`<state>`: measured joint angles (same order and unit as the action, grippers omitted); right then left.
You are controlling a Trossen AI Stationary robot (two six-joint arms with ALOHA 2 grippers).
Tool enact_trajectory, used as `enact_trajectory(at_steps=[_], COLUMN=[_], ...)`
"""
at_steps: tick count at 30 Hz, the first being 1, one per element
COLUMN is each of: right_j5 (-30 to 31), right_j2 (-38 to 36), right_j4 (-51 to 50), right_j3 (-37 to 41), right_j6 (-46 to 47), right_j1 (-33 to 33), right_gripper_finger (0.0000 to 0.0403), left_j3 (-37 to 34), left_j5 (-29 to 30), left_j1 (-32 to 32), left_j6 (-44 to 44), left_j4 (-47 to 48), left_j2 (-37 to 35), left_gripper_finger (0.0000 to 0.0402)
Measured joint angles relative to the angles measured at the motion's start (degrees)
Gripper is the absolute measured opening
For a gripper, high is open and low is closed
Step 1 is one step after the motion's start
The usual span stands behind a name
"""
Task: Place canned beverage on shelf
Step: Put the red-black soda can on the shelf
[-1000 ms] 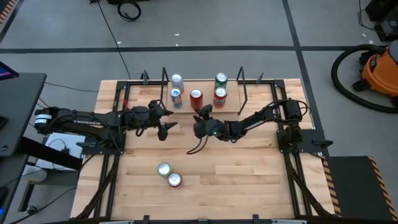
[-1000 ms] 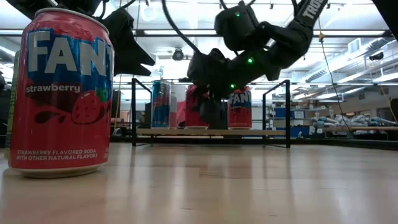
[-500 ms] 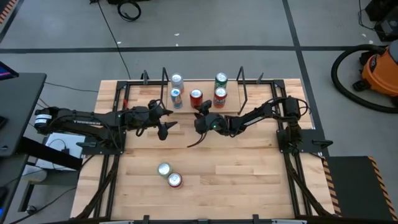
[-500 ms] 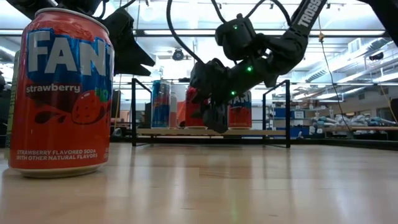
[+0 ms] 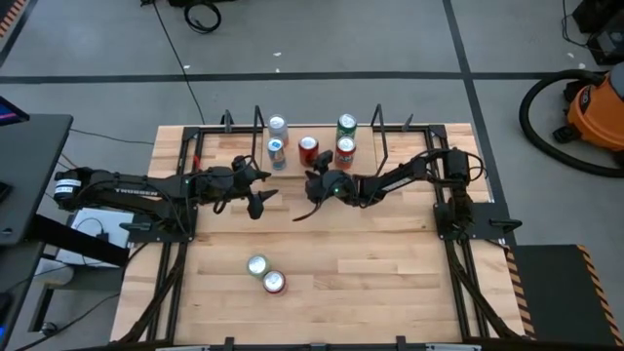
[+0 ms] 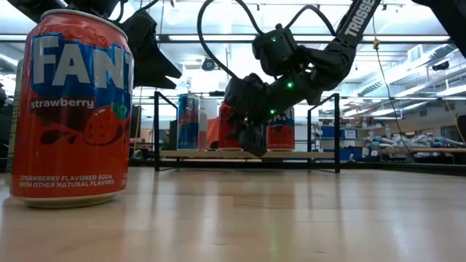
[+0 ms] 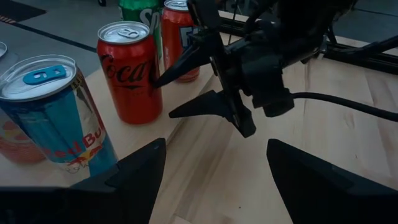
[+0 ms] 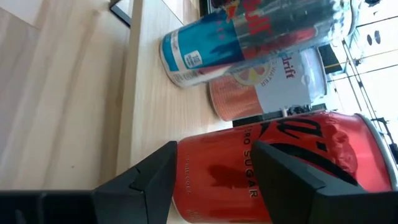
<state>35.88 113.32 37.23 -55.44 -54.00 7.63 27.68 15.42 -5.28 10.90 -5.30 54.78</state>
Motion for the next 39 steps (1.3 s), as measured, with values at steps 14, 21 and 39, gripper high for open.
enact_trajectory(at_steps=[14,21,39], right_j5=[-2.38,-4.46,-6.48], right_j2=[0.0,0.0,0.0], right_j4=[-0.02,0.08,0.3], right_j3=[0.0,0.0,-0.02], right_j6=[-0.02,-0.02,-0.76], right_j1=[3.11,4.43,7.21], right_gripper_finger=[0.0215,0.0215,0.0215], left_j3=[-0.02,-0.02,-0.02], left_j5=[0.0,0.0,0.0], left_j1=[0.0,0.0,0.0], left_j6=[-0.07,-0.09,-0.09], left_j4=[0.0,0.0,0.0], left_j2=[0.0,0.0,0.0], left_gripper_finger=[0.029,0.029,0.029])
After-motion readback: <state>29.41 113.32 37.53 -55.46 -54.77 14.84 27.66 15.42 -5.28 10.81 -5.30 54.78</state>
